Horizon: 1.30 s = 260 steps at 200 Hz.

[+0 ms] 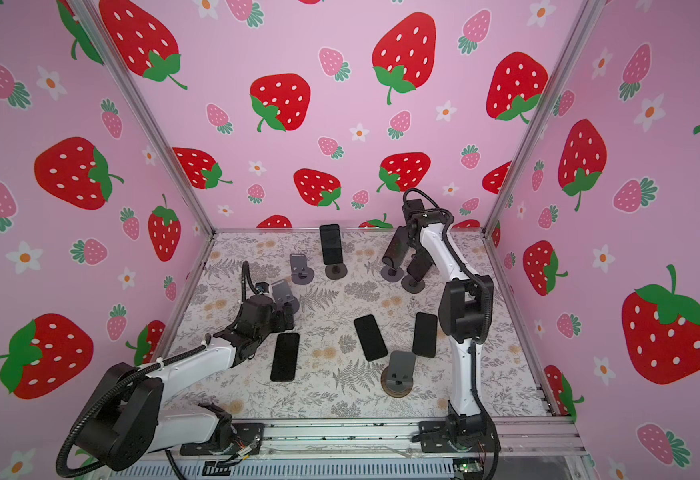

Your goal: Remove the phone from the phone stand

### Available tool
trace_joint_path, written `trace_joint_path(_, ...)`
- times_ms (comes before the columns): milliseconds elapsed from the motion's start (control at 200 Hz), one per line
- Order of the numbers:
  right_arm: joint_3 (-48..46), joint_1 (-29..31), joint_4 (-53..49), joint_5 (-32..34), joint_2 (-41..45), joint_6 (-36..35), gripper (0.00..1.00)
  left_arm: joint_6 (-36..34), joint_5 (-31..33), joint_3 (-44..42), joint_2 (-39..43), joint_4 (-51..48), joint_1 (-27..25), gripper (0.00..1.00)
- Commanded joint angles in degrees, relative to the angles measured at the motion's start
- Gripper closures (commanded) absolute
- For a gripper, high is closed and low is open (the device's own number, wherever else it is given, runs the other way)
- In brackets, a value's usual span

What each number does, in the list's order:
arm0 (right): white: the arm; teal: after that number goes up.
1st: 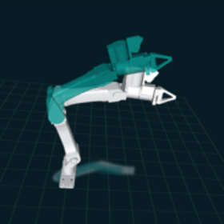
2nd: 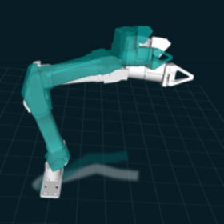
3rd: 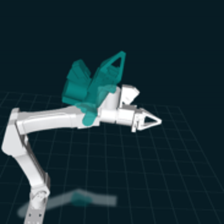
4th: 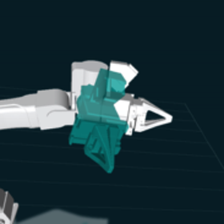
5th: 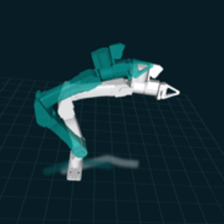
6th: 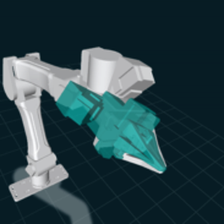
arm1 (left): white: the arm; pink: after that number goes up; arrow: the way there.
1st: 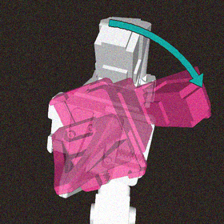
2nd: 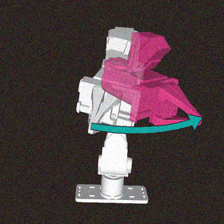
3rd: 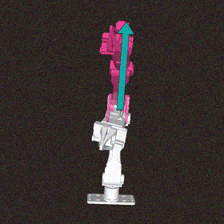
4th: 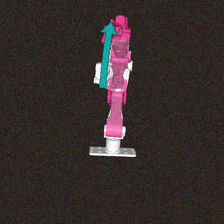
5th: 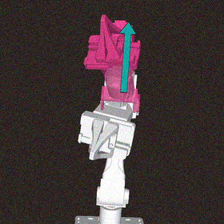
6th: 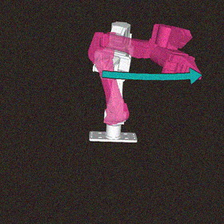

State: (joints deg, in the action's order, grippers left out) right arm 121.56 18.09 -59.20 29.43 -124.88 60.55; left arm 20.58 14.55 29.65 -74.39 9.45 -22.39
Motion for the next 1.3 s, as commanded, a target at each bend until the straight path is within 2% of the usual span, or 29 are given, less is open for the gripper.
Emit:
trace_joint_path(0,0.81,-0.16,-1.32,2.37,-1.51,2.1,0.15,0.36,0.38,2.26,-0.18,-0.42,-0.23,0.0)
trace_joint_path(215,-0.45,-0.16,1.17,1.09,-1.51,1.06,0.25,-0.09,1.83,3.18,-0.67,-1.93,-0.28,0.0)
trace_joint_path(360,-1.08,-0.16,1.74,1.08,-1.5,0.8,0.25,-0.01,3.48,2.91,-0.67,-1.97,-0.26,0.0)
trace_joint_path(405,-1.03,-0.17,1.78,1.07,-1.56,0.67,0.23,0.04,2.9,3.09,-0.67,-2.08,-0.28,0.0)
trace_joint_path(490,-1.14,-0.09,1.72,1.11,-1.59,0.62,0.08,-0.13,2.18,3.13,-0.65,-2.01,-0.28,0.0)
trace_joint_path(640,-1.08,-0.07,1.41,0.95,-2.42,0.67,0.07,0.08,2.19,3.29,-1.11,-2.07,-0.28,0.0)
trace_joint_path(1016,0.32,0.27,-1.71,0.23,-5.43,2.7,0.12,0.33,1.93,3.4,-1.53,-2.28,-0.35,0.0)
trace_joint_path(1296,1.42,0.62,-2.16,1.29,-5.03,2.79,0.27,0.35,2.18,3.56,-1.22,-2.52,-0.37,0.0)
